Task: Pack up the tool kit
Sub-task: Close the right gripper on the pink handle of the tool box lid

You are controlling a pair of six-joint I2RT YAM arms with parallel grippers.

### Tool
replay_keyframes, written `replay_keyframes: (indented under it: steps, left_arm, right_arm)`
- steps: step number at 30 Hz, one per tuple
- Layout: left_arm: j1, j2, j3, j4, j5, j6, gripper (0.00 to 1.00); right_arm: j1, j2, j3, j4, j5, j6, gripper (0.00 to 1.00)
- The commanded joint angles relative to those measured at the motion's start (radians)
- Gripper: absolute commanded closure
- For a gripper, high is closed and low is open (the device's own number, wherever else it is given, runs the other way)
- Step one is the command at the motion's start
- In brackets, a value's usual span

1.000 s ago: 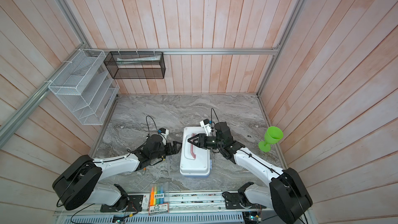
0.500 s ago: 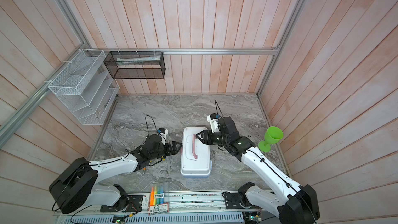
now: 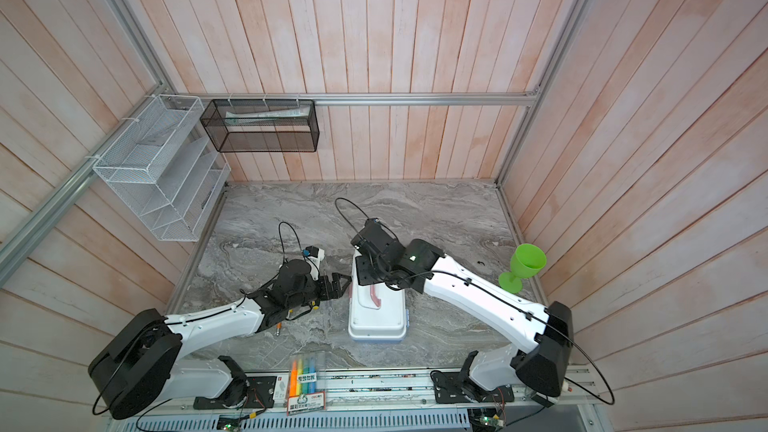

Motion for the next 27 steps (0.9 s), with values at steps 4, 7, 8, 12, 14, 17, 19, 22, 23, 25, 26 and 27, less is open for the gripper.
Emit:
replay_keyframes:
  steps: [4, 7, 8, 12, 14, 17, 19, 22, 23, 25, 26, 27]
  left_arm:
    - [-0.006, -0.018, -0.014, 0.023, 0.013, 0.017, 0.0]
    - [-0.005, -0.021, -0.017, 0.018, 0.019, 0.022, 0.0]
    - [-0.005, -0.023, -0.02, 0.018, 0.023, 0.024, 0.0]
    - [-0.006, -0.033, -0.03, 0.013, 0.017, 0.029, 0.0]
    - [-0.005, -0.039, -0.039, 0.016, 0.015, 0.03, 0.0]
    - [-0.006, -0.048, -0.043, 0.018, 0.004, 0.029, 0.0]
    - [-0.005, -0.051, -0.043, 0.018, -0.001, 0.031, 0.0]
    - [-0.005, -0.056, -0.04, 0.013, -0.004, 0.032, 0.0]
    - [-0.005, -0.058, -0.04, 0.011, -0.004, 0.032, 0.0]
    - [-0.005, -0.063, -0.042, 0.009, -0.003, 0.033, 0.0]
    - [-0.006, -0.065, -0.042, 0.009, -0.003, 0.035, 0.0]
    - [-0.005, -0.067, -0.043, 0.006, -0.001, 0.037, 0.0]
  right_arm:
    - [0.066, 0.172, 0.134, -0.32, 0.24, 0.121, 0.46]
    - [0.076, 0.216, 0.153, -0.354, 0.258, 0.142, 0.46]
    - [0.076, 0.224, 0.146, -0.346, 0.248, 0.144, 0.46]
    - [0.08, 0.226, 0.104, -0.285, 0.218, 0.157, 0.47]
    - [0.08, 0.204, 0.078, -0.246, 0.209, 0.165, 0.51]
    - [0.077, 0.165, 0.039, -0.205, 0.218, 0.187, 0.56]
    - [0.069, 0.142, 0.014, -0.192, 0.221, 0.192, 0.62]
    - [0.06, 0.118, -0.014, -0.196, 0.221, 0.202, 0.67]
    - [0.057, 0.107, -0.024, -0.196, 0.224, 0.206, 0.68]
    - [0.052, 0.088, -0.045, -0.186, 0.223, 0.213, 0.69]
    - [0.052, 0.077, -0.055, -0.169, 0.22, 0.212, 0.69]
    - [0.053, 0.064, -0.069, -0.138, 0.214, 0.206, 0.7]
